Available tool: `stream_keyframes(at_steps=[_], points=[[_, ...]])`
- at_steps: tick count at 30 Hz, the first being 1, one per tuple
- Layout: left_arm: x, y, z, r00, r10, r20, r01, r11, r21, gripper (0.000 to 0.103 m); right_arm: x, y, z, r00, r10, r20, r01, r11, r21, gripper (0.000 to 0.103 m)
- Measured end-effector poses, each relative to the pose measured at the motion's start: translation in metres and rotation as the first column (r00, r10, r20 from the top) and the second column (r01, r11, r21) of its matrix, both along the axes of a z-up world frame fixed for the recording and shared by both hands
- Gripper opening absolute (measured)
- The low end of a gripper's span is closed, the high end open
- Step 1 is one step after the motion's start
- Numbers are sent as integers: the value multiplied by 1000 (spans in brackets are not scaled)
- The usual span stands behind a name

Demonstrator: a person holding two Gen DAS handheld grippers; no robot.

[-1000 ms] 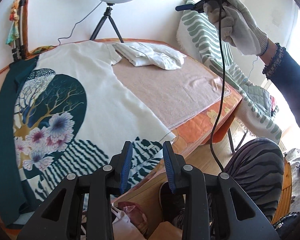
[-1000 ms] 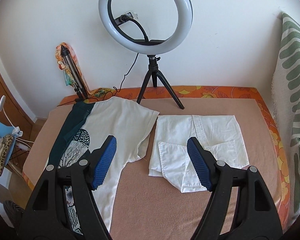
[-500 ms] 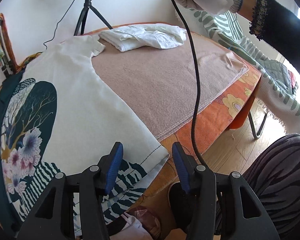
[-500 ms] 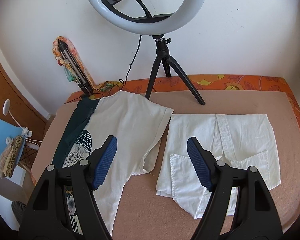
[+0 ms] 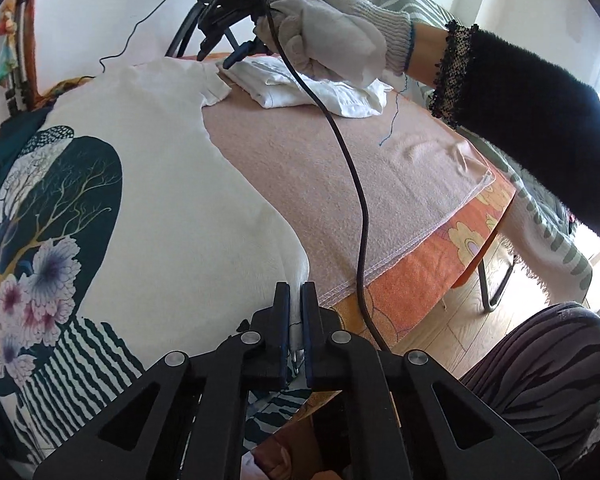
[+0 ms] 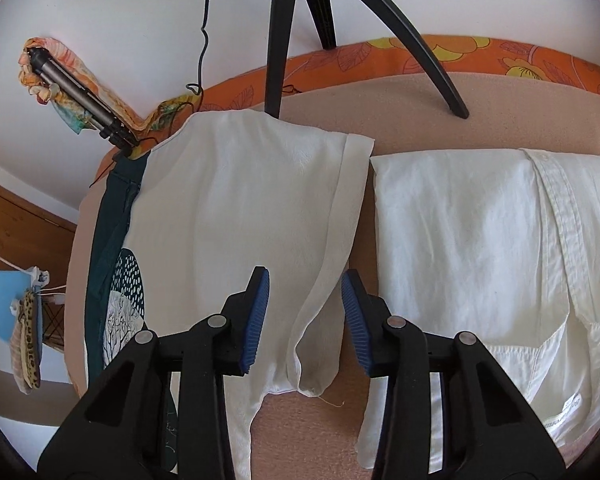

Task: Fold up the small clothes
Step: 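Grasp the cream sleeve with the right tool and fold it inward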

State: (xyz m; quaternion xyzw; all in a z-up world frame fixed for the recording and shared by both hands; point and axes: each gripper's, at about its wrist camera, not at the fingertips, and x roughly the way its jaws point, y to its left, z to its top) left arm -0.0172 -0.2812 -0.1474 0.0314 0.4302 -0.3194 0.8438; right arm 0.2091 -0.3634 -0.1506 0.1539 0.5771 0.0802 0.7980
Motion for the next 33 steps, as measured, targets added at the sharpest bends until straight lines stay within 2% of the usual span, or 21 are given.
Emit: stream_keyframes(at_steps=[5,9,13,14,16,18,25,33], points=[[-1,14,6,999,47,-18,-48,996,-80,3,10,14,-11,1000,-8,-25,5,994,-111,41],[1,24,9,997,68,-24,-70,991,-114,3,15,20,-22,998,-15,-68,3,984,-177,41],[1,31,11,995,92,-26,-95,984,-149,3,18,29,-25,998,17,-69,-33,968,-248,41],[2,32,11,995,95,-24,-98,983,-153,3,19,30,-25,997,17,-69,-35,965,-259,39],[3,35,10,995,100,-30,-104,980,-167,3,21,35,-25,997,32,-73,-51,961,-272,10],[4,38,10,994,106,-37,-111,977,-184,3,23,37,-23,997,23,-74,-42,961,-273,6],[3,59,8,989,143,-46,-150,958,-243,3,32,58,7,1000,-9,-29,0,947,-320,4],[-2,96,2,975,206,-87,-223,921,-321,3,41,134,46,995,91,27,-70,899,-432,4]])
